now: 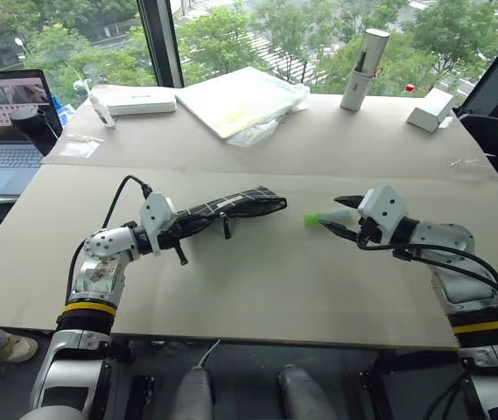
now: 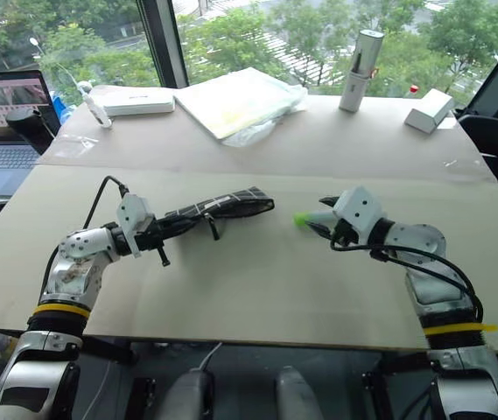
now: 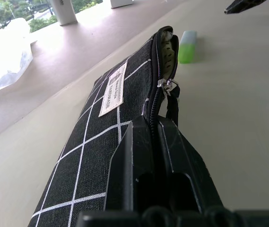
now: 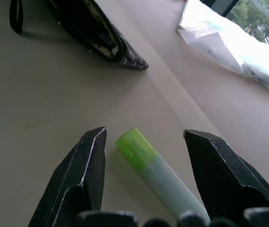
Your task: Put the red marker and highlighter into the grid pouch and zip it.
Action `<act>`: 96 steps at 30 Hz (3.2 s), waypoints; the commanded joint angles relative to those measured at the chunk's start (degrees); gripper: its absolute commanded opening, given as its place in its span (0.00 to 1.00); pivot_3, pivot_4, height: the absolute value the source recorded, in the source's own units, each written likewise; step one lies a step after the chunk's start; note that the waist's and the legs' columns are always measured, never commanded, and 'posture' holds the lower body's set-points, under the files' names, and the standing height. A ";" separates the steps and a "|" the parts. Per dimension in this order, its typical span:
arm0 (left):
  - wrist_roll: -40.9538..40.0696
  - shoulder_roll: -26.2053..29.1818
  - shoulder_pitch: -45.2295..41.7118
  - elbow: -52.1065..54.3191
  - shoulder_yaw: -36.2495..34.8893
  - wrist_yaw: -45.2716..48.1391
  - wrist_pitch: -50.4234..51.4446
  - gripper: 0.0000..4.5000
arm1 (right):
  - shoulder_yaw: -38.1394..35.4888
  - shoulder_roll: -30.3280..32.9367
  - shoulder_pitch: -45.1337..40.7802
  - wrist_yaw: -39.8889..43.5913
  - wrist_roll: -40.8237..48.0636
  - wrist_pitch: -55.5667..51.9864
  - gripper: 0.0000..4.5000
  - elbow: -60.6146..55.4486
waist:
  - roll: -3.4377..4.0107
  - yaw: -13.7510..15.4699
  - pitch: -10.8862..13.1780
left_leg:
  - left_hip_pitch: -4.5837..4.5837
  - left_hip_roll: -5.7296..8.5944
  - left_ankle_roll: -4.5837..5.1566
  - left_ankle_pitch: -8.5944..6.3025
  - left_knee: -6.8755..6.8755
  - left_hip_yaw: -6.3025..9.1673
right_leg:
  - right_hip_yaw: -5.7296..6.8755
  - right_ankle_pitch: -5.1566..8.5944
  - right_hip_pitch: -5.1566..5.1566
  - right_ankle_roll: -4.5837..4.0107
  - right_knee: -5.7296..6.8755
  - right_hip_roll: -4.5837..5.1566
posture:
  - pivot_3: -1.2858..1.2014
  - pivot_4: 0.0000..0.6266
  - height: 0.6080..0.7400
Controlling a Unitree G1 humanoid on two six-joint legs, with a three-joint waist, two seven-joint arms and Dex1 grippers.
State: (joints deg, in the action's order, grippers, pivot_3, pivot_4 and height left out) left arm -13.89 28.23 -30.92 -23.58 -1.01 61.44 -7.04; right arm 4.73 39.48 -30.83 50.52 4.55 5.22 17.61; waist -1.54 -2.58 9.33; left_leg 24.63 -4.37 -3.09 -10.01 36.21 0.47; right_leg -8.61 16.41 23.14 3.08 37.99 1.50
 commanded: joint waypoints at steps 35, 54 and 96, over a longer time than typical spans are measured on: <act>-2.21 1.76 3.49 6.92 -2.43 -3.40 2.14 0.00 | 13.14 -9.81 -40.16 19.13 -22.90 6.79 0.53 58.00 | 0.15 -0.41 0.09 | -0.01 -0.01 -0.01 0.00 -0.05 0.00 | 0.02 -0.01 0.04 -0.02 0.06 0.01 | 0.52 0.24 0.99; -2.08 0.26 2.00 5.18 -1.20 -3.73 1.69 0.00 | 6.20 -16.31 -35.69 18.20 -16.50 -9.35 0.22 49.79 | 0.15 -1.66 0.07 | -0.03 -0.02 -0.01 0.00 -0.08 0.04 | 0.05 -0.01 0.03 -0.02 0.10 -0.01 | 0.52 0.24 0.99; -1.91 -0.70 -0.98 0.93 -0.94 -2.09 0.24 0.00 | 0.31 -2.86 -10.40 15.19 -1.81 -29.76 0.95 7.34 | 0.12 -1.03 0.07 | -0.01 0.00 0.00 0.00 -0.08 0.08 | 0.04 -0.01 0.01 -0.01 0.02 -0.03 | 0.52 0.24 0.99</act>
State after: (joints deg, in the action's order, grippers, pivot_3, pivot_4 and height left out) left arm -15.52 26.95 -31.41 -23.53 -1.07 59.46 -5.99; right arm 5.91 36.50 -40.55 65.80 1.29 -23.81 27.91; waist -1.42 -3.61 9.40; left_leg 24.61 -4.36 -3.09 -10.00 36.15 0.56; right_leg -8.58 16.40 23.15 3.07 38.02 1.48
